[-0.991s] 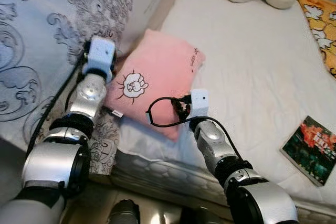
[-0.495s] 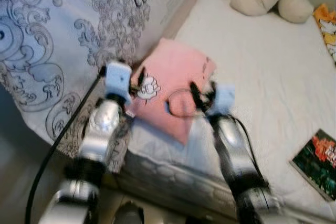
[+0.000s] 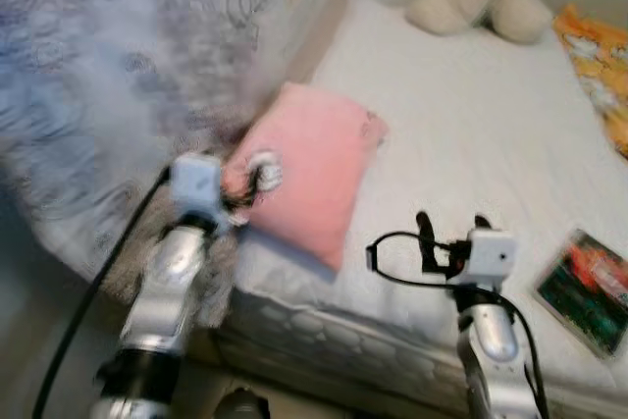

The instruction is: Clean up the room

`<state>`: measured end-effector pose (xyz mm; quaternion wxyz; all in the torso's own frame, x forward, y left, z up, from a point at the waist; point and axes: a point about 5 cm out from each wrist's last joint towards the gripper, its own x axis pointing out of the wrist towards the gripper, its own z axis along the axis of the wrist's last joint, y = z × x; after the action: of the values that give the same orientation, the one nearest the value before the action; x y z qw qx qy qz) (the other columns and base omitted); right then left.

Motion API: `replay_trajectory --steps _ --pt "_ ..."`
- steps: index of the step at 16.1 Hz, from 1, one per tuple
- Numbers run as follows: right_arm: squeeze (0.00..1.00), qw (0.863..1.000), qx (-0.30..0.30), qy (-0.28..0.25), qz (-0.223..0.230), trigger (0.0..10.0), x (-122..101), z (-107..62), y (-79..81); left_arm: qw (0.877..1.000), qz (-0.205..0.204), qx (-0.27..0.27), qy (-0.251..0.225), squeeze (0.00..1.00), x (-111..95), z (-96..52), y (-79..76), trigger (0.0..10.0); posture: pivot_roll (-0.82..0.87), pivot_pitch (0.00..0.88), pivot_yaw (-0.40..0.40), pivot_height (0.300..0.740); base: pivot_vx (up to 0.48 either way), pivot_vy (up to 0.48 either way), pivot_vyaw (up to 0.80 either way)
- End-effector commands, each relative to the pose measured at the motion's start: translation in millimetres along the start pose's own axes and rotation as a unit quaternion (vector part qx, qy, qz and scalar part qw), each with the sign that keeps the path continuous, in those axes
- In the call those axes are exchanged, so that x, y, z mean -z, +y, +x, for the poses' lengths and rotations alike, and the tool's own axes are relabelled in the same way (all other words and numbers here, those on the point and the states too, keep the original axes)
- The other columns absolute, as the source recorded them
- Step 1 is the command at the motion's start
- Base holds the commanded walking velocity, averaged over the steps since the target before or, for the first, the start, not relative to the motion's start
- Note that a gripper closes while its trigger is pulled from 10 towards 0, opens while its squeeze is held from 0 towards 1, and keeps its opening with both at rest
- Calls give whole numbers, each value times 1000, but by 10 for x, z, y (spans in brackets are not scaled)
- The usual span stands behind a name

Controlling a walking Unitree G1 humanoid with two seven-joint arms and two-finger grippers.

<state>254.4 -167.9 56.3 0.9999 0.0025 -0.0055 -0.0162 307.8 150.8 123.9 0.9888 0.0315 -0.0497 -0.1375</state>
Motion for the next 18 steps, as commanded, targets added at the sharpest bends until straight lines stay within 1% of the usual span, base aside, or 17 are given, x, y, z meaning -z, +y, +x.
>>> replay_trajectory --steps 1,3,4,6,7,9,10,11,13,15,16,17,18 --pt "0 1000 5 1 -6 10000 -43 36 -13 999 -8 31 17 1000 83 -12 -132 10000 122 0 -1 740 0 -454 -550" --pt "0 1000 5 4 -15 10000 -28 31 -40 999 -24 27 31 1000 132 -10 -195 10000 108 0 5 740 0 -458 -534" --pt "0 1000 4 8 -20 10000 -13 16 -49 998 -15 44 34 0 155 4 -291 10000 89 0 12 740 0 -461 -538" --pt "0 1000 8 12 -24 10000 -15 21 -72 998 -13 56 37 0 177 25 -344 10000 79 0 11 740 0 -461 -538" --pt "0 1000 12 11 -24 10000 -36 45 -86 998 -18 47 38 0 173 74 -328 10000 73 0 13 740 0 -461 -544" --pt "0 1000 11 9 -25 10000 -68 104 -84 999 -28 10 35 0 147 150 -218 10000 76 0 1 740 0 -461 -541" --pt "0 1000 -1 7 -27 10000 -101 132 -81 998 -40 -8 39 0 156 165 -176 10000 68 0 -2 740 0 -461 -538" --pt "0 999 -5 3 -33 10000 -124 139 -96 998 -46 -17 43 0 177 173 -167 10000 54 0 -1 740 0 -465 -538" --pt "0 999 -2 3 -40 10000 -133 161 -155 994 -67 -50 66 0 271 200 -127 10000 46 0 3 740 0 -459 -538" --pt "0 999 7 7 -35 10000 -134 184 -209 994 -59 -59 65 0 266 250 -161 10000 49 0 5 740 0 -448 -550" --pt "0 999 3 -4 -37 10000 -166 196 -181 994 -54 -70 71 0 266 295 -168 10000 44 0 6 740 270 -394 -563" --pt "0 999 -9 -4 -38 10000 -173 209 -130 993 -52 -74 75 0 265 340 -179 10000 39 0 2 740 334 -341 0" --pt "0 999 -25 -3 -42 10000 -181 220 -72 993 -41 -75 78 0 257 399 -182 10000 36 0 -1 740 386 -281 0"
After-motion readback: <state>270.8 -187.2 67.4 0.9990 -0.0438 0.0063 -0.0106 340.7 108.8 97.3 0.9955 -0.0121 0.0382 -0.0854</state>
